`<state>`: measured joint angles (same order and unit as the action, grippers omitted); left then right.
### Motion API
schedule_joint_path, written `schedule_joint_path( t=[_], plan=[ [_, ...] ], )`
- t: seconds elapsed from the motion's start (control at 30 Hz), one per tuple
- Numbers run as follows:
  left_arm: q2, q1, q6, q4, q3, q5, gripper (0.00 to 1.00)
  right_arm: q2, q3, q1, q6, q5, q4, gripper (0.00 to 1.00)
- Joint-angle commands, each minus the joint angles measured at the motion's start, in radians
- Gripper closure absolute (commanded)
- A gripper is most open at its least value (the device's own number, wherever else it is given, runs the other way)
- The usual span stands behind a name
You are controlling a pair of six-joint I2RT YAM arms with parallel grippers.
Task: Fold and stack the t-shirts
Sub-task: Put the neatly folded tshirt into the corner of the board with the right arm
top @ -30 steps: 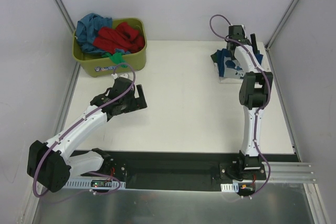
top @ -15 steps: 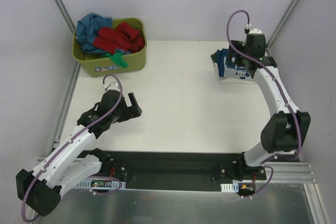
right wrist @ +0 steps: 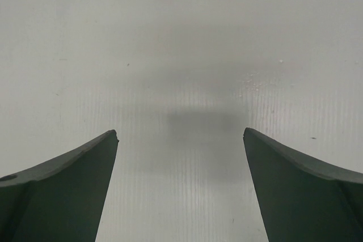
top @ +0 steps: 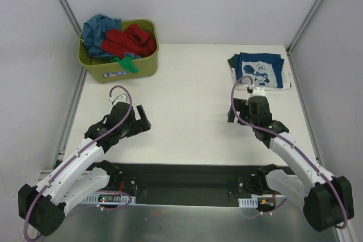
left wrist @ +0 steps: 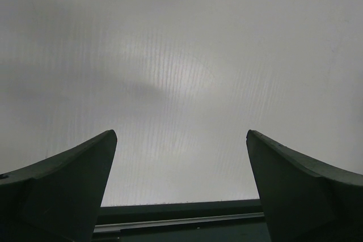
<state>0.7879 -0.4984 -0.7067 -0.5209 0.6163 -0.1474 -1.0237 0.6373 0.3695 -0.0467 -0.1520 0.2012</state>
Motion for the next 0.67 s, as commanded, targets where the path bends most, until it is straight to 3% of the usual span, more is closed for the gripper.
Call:
schedule_joint_path(
  t=[0.0,0.3,0.63],
  plan=[
    [0.030,-0.005,-0.027,0.010,-0.018,-0.043,0.01,0.177,-0.154,0.017,-0.085,0.057,-0.178,0.03],
    [-0.035,-0.005,-0.051,0.036,-0.072,-0.049,0.01,0.418,-0.323,0.026,-0.061,0.135,-0.197,0.03],
    [-0.115,-0.005,-0.065,0.039,-0.092,-0.049,0.01,0.580,-0.354,0.028,-0.067,0.022,-0.122,0.03]
  ],
)
